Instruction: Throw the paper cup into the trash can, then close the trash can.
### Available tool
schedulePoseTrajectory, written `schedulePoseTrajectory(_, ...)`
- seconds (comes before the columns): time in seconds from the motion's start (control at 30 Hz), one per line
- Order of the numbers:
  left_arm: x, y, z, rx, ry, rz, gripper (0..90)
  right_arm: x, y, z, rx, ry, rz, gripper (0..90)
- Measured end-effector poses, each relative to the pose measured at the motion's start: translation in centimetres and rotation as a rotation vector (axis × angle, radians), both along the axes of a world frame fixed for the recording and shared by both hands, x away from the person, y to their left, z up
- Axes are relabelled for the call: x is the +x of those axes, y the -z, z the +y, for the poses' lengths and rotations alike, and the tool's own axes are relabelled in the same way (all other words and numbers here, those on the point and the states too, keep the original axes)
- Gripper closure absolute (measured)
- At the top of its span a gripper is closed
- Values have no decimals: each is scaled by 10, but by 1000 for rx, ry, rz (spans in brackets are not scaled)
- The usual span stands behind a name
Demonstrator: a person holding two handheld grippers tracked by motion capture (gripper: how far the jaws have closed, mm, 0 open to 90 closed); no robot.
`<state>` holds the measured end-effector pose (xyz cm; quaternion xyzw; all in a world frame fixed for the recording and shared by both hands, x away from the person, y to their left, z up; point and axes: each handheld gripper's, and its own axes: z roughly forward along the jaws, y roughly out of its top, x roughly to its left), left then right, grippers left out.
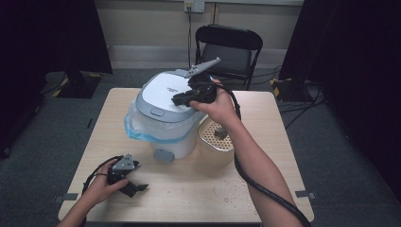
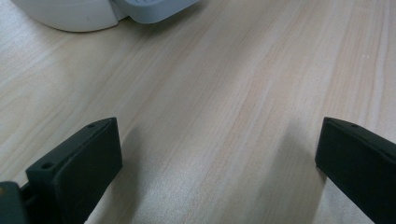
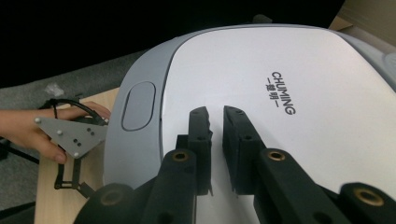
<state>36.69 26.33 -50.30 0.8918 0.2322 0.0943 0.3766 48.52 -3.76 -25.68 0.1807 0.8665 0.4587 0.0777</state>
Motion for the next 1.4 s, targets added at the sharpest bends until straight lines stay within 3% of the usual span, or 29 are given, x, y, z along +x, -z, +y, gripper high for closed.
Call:
schedulePoseTrajectory(0.07, 0, 0, 0, 0, 0, 0, 0, -1, 0, 0, -8, -11, -12, 809)
schedulePoseTrajectory(0.13, 0, 0, 0, 0, 0, 0, 0, 0, 0, 0, 7, -8, 4, 780)
schedulePoseTrajectory(0.17, 0, 0, 0, 0, 0, 0, 0, -1, 0, 0, 17, -13, 16, 674)
schedulePoseTrajectory(0.2, 0, 0, 0, 0, 0, 1, 0, -1, 0, 0, 17, -13, 16, 674)
schedulePoseTrajectory(0.23, 0, 0, 0, 0, 0, 0, 0, -5, -2, 1, -8, -8, -6, 592)
schedulePoseTrajectory(0.37, 0, 0, 0, 0, 0, 0, 0, -7, -5, 0, -30, -9, 0, 500)
schedulePoseTrajectory(0.43, 0, 0, 0, 0, 0, 0, 0, -8, -7, -6, -9, 5, 2, 417)
schedulePoseTrajectory(0.6, 0, 0, 0, 0, -1, 0, 0, -9, -11, -20, 26, 20, -22, 349)
schedulePoseTrajectory(0.7, 0, 0, 0, -1, -1, 0, 0, -10, -12, -33, 44, 40, 4, 303)
schedulePoseTrajectory(0.8, 0, 0, 0, -1, -1, 0, 0, -12, -13, -38, 28, 60, 8, 270)
schedulePoseTrajectory(0.9, 0, 0, 0, -1, -1, 0, 0, -15, -17, -45, 45, 68, -9, 250)
schedulePoseTrajectory(1.1, 0, 0, 0, -1, -1, 0, 0, -20, -21, -53, 63, 75, 6, 214)
schedulePoseTrajectory(1.4, 1, 0, 0, -2, 8, 1, 0, -25, -15, -69, 46, 101, 2, 169)
